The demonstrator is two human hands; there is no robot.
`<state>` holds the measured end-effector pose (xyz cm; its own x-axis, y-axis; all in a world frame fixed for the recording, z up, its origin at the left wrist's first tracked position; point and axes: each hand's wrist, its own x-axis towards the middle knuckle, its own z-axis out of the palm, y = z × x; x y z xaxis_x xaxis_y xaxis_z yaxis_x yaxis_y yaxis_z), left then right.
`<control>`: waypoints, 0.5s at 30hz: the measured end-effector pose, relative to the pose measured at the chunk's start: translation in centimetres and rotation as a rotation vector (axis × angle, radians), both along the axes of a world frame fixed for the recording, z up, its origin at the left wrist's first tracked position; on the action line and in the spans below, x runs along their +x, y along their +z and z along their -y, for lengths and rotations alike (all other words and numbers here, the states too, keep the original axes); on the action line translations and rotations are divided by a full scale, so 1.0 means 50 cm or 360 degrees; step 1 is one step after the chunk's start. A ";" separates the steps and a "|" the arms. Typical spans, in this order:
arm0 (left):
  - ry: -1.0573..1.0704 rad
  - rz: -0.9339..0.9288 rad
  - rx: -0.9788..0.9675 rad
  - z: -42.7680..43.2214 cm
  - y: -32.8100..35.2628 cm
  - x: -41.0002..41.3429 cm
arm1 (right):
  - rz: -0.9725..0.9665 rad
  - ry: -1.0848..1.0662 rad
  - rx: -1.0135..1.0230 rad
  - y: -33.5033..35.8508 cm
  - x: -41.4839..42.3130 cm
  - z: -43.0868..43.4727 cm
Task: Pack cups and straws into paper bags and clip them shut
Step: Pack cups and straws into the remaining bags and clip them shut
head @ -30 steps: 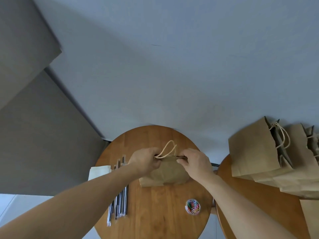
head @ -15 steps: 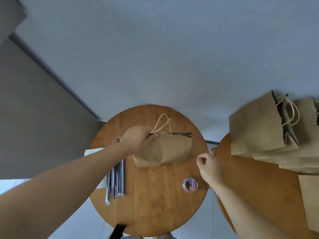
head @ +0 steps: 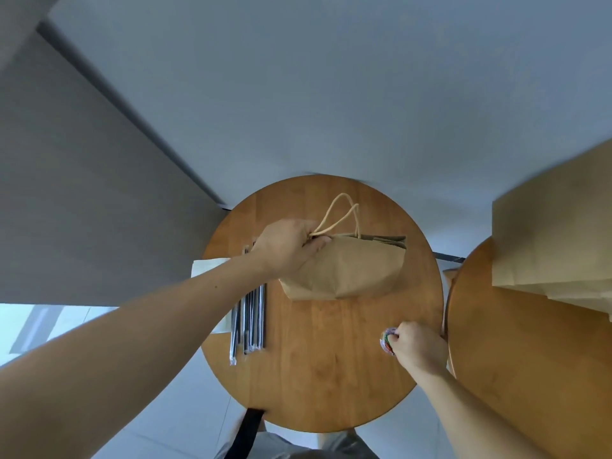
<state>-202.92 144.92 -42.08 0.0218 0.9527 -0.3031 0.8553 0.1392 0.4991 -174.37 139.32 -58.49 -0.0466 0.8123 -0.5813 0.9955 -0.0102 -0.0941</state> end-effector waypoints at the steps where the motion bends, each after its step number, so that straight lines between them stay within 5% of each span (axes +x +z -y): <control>1: 0.0002 -0.0001 -0.0001 0.002 0.001 0.001 | 0.0028 0.0007 0.0007 -0.002 -0.003 0.002; 7: 0.0000 0.0017 0.0014 0.005 0.008 0.005 | -0.0051 -0.0034 0.0080 0.013 -0.002 0.012; 15: -0.0012 0.0035 -0.0045 0.004 0.005 -0.003 | -0.0718 -0.0238 0.0299 0.111 -0.016 -0.007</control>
